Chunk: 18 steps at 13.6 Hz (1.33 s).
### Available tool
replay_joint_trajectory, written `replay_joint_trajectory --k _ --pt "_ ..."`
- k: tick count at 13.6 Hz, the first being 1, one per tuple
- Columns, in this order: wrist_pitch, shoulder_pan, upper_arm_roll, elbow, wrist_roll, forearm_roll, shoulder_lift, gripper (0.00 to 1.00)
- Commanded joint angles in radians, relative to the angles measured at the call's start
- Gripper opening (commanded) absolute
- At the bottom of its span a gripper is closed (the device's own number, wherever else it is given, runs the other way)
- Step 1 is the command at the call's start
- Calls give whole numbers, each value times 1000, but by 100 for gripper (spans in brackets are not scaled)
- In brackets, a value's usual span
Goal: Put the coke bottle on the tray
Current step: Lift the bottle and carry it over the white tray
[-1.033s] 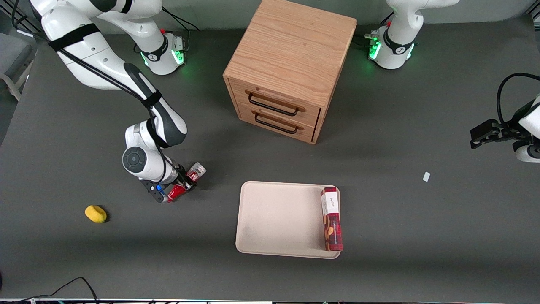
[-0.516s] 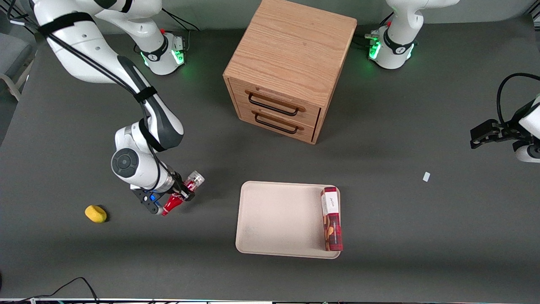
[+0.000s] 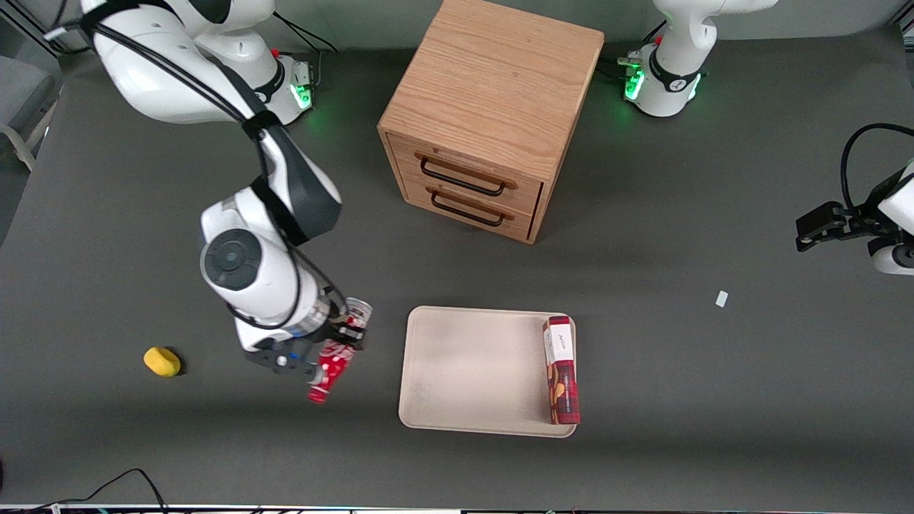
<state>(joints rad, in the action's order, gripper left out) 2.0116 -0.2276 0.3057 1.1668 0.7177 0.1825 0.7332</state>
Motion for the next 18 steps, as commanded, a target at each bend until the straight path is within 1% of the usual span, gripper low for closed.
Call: replay_joint_trajectory --k 1,5,7,8,11,12,13,14,15,16,18 --pt "13 -74 -5 -258 -223 22 201 6" --pt "79 -108 4 -265 -233 8 305 6" --pt "107 -115 3 -265 -225 -62 343 6" --pt "124 -118 -2 -265 -222 -86 353 6" --pt "171 -118 -3 -265 -221 -87 393 6" --pt "174 -118 -3 -263 -221 -86 396 8" --pt "177 -118 -5 -263 -219 -86 400 21" --pt "188 -118 -7 -263 -219 -86 403 26" --pt "208 -118 -7 -262 -216 -86 410 40" --pt "223 -118 -10 -262 -213 -86 419 42" --pt "236 -118 -23 -262 -216 -86 423 43"
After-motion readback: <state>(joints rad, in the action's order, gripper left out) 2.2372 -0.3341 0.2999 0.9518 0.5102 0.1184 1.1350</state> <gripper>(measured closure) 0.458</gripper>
